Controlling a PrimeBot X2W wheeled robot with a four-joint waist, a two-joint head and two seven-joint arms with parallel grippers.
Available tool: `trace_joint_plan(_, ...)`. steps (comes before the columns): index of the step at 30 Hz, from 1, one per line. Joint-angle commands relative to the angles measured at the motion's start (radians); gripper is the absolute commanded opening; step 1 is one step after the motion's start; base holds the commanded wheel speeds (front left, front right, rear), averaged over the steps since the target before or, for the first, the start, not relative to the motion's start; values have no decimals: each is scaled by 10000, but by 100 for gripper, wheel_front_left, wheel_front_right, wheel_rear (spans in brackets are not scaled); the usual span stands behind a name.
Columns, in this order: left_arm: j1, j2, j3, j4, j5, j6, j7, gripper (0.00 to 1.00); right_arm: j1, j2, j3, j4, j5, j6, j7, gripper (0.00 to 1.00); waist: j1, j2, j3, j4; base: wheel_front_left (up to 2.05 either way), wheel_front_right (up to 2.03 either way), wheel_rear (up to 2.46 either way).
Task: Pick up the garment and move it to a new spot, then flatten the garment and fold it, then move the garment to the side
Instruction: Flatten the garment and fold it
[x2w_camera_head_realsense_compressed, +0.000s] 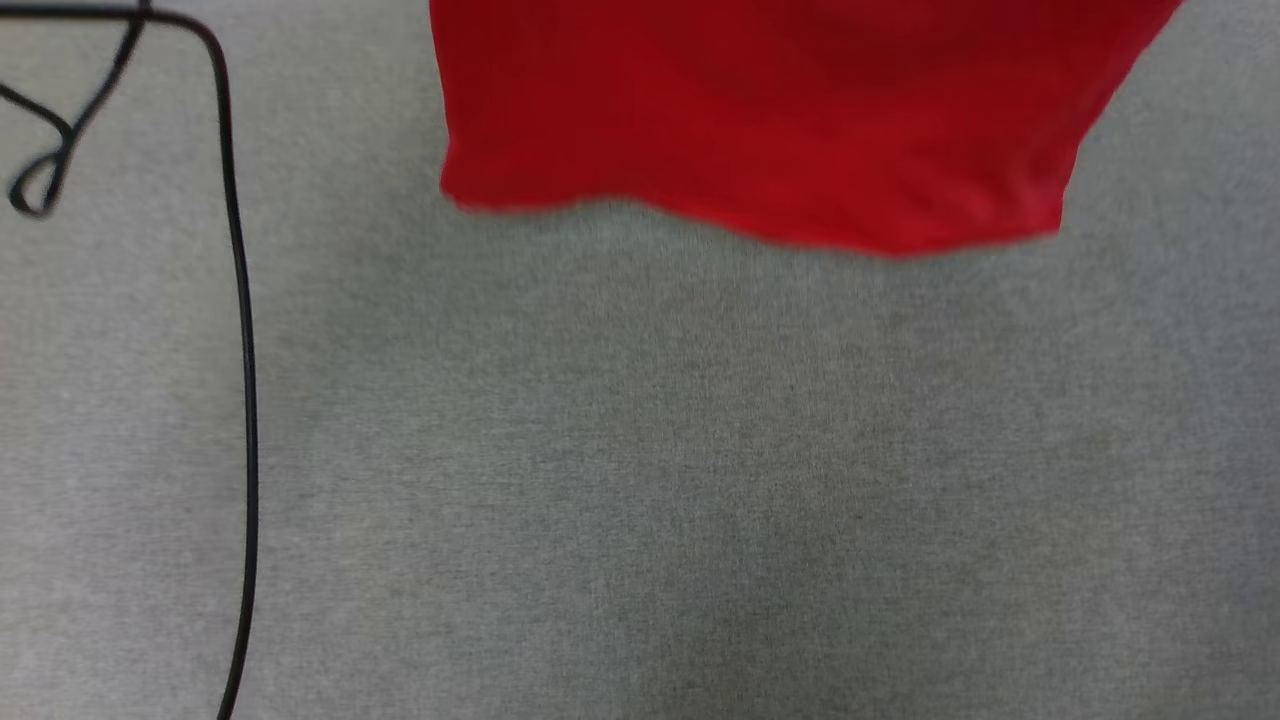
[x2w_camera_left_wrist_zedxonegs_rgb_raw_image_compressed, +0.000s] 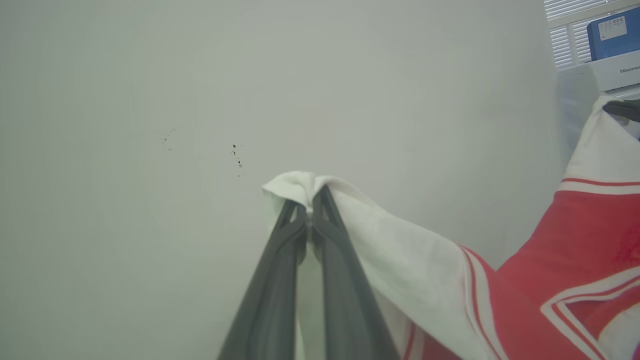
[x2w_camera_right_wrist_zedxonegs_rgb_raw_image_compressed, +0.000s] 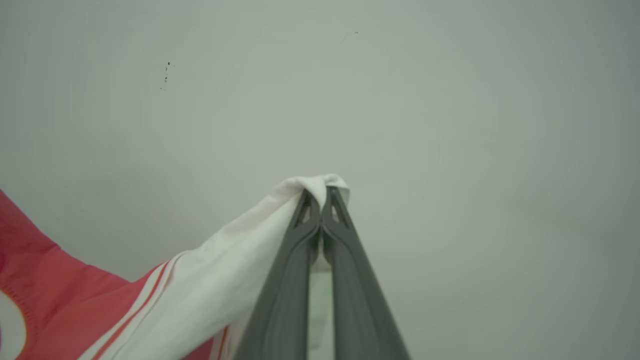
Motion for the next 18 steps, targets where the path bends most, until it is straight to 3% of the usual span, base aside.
trace_joint_plan(1,-240,-50,11,167,83,-47,-61,0,-363,30,87,201,-74,-14,-103,0,-2,0,582,-156,0,0,0)
trace_joint_plan(10,-2557,-569,222,2369,294,-310,-670,0,-3807,350,816,2556,-642,-14,-1136,0,-2,0,1653,-290,0,0,0)
trace_joint_plan(18,-2830,-777,-74,3770,193,-497,-1390,0,-4709,668,1439,4352,-656,-14,-1976,0,-2,0,2011,-202,0,0,0)
